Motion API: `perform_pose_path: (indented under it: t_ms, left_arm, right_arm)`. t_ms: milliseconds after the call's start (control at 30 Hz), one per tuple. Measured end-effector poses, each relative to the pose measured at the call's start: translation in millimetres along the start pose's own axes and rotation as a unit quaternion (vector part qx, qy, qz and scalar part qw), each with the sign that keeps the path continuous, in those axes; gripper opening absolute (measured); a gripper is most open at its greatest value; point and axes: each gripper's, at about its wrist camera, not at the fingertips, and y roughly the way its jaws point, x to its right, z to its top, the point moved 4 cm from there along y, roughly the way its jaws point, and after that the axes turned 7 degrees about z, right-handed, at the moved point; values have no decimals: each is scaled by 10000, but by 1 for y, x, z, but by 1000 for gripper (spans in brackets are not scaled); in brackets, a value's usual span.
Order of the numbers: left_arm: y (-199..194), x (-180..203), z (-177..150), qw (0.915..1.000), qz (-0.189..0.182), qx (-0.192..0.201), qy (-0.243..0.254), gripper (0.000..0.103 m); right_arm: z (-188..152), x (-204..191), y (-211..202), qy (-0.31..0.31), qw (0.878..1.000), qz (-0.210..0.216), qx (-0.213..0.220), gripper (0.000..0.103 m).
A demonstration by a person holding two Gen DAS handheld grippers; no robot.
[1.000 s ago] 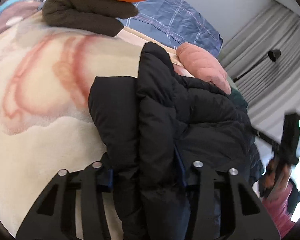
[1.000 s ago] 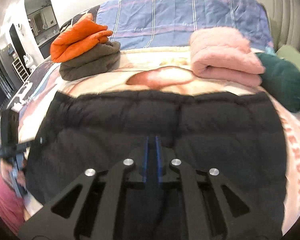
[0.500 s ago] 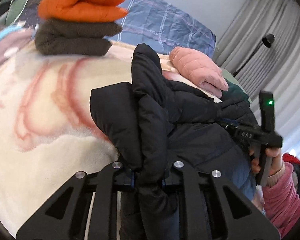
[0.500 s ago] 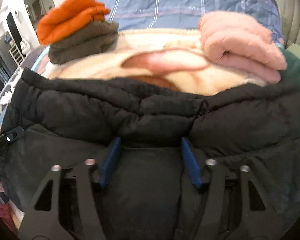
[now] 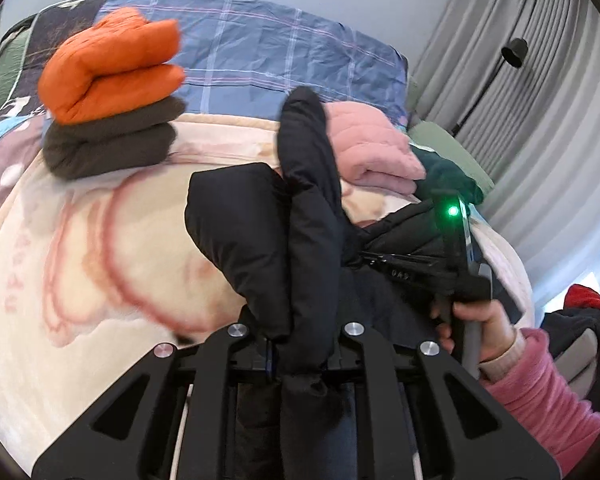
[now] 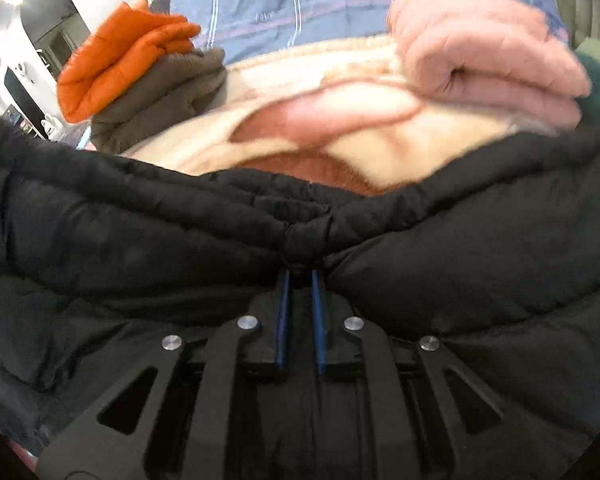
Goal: Fold large clothes
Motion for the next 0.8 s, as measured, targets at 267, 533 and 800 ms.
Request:
perform_pose_path:
  t_ms: [267, 533, 800]
  left_arm:
    - [2, 59, 37, 9978, 58, -653, -34, 16]
    - [36, 143, 53, 9890, 368, -1393, 326, 16]
    - [48, 177, 67, 9884, 292, -1481, 152, 16]
  right_arm:
    - [-52, 13, -123, -9, 9917, 975, 839, 21]
    - [-120, 16, -167, -344, 9854, 966, 1356, 39]
    - [-151, -25, -172, -1318, 9749, 628, 1681, 23]
